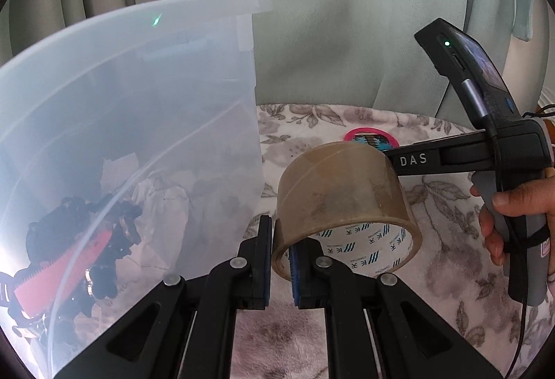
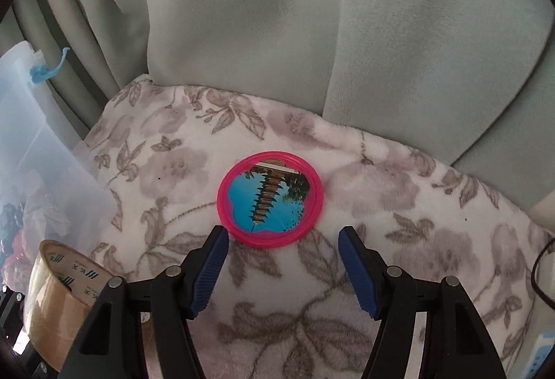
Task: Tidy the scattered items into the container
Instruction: 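Close the left gripper on the brown tape roll while the right gripper grasps the pink mirror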
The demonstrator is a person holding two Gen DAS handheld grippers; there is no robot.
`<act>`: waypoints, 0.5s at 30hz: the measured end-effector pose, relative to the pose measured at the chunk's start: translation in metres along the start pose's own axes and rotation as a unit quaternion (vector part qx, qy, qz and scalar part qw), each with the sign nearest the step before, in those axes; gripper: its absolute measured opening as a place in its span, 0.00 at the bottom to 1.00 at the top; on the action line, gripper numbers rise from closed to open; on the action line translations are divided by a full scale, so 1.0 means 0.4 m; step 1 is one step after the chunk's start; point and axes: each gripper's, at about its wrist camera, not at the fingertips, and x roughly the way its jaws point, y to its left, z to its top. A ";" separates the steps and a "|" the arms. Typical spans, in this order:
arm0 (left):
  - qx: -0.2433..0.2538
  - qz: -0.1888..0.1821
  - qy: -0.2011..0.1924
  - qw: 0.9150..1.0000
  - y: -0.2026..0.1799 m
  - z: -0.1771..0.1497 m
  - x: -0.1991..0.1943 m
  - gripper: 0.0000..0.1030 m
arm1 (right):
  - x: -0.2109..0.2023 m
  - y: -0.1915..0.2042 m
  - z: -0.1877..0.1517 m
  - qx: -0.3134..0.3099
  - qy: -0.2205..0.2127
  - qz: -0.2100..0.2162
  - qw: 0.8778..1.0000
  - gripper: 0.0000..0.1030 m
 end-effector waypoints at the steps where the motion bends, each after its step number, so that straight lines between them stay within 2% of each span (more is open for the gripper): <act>1: -0.001 0.000 0.000 1.000 -0.001 0.000 0.002 0.09 | 0.006 0.002 0.006 -0.007 0.003 0.001 1.000 0.68; 9: 0.003 0.010 -0.005 1.000 -0.001 0.000 0.012 0.09 | 0.041 0.030 0.043 -0.073 0.011 -0.009 0.997 0.70; 15: 0.009 0.014 -0.005 1.000 -0.005 0.003 0.019 0.09 | 0.060 0.034 0.058 -0.083 0.007 -0.011 0.996 0.76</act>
